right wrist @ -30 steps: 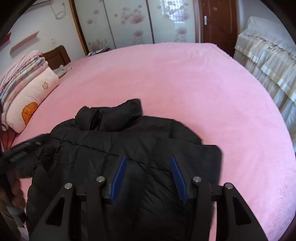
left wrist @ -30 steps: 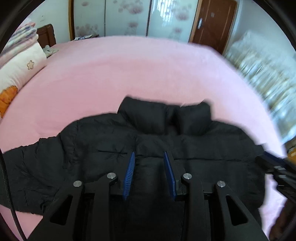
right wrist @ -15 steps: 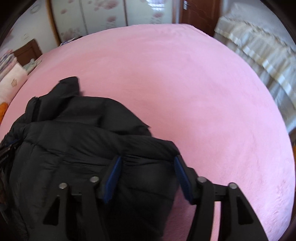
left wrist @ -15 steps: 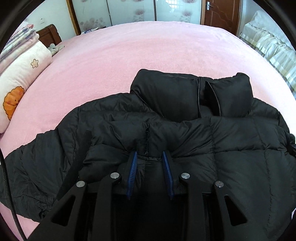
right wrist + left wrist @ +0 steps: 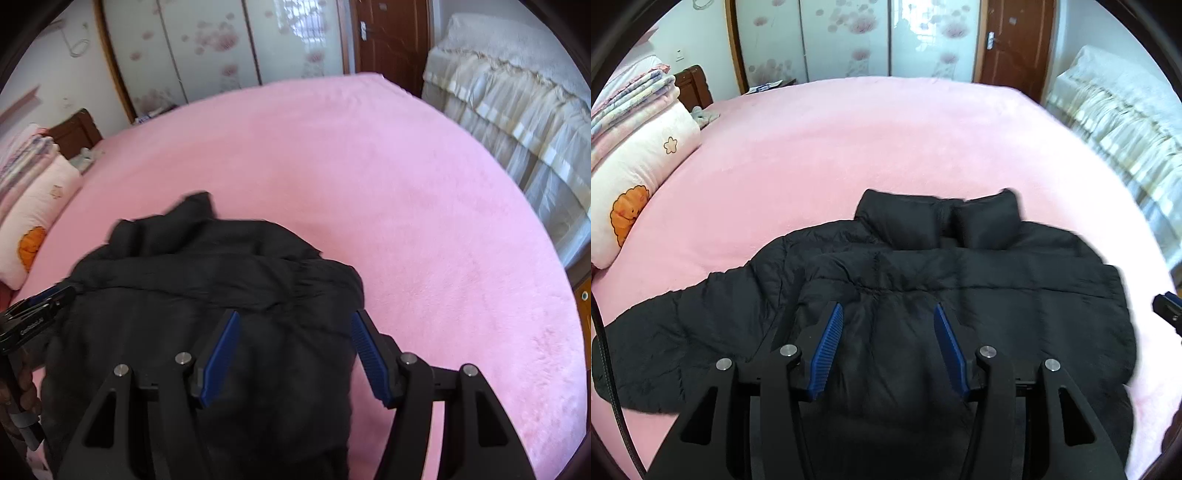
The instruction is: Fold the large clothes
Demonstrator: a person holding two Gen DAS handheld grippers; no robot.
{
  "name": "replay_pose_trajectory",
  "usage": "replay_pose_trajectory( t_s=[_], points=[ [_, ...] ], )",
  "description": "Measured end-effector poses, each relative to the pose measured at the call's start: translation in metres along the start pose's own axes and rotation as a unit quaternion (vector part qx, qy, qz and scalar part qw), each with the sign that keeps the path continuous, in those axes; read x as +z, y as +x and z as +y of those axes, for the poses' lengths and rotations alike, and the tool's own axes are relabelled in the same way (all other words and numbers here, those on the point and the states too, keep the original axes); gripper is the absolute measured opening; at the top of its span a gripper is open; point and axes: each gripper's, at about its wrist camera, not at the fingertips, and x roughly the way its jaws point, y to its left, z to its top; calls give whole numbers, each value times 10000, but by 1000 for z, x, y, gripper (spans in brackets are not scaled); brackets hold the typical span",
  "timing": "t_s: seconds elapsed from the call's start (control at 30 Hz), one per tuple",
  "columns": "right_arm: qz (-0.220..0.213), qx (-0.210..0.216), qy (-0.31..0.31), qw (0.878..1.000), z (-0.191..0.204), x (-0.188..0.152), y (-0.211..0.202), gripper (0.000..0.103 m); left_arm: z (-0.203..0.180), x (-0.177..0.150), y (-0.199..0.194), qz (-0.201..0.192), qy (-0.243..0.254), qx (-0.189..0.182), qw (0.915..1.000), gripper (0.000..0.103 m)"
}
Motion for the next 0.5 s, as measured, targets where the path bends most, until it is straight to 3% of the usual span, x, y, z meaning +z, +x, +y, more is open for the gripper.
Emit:
replay_pose_trajectory(
  t_s=[0.07, 0.3, 0.5],
  points=[
    [-124, 103, -35, 9999, 9, -2, -24, 62, 5, -4, -25, -91, -51, -263, 9996, 53],
    [-474, 391, -198, 9979, 47, -20, -96, 64, 6, -26, -123, -438, 267, -333, 9981, 57],
    [-574, 625, -300, 9959, 84, -35, -143, 64, 28, -44, -181, -274, 16, -429, 9987, 58]
  ],
)
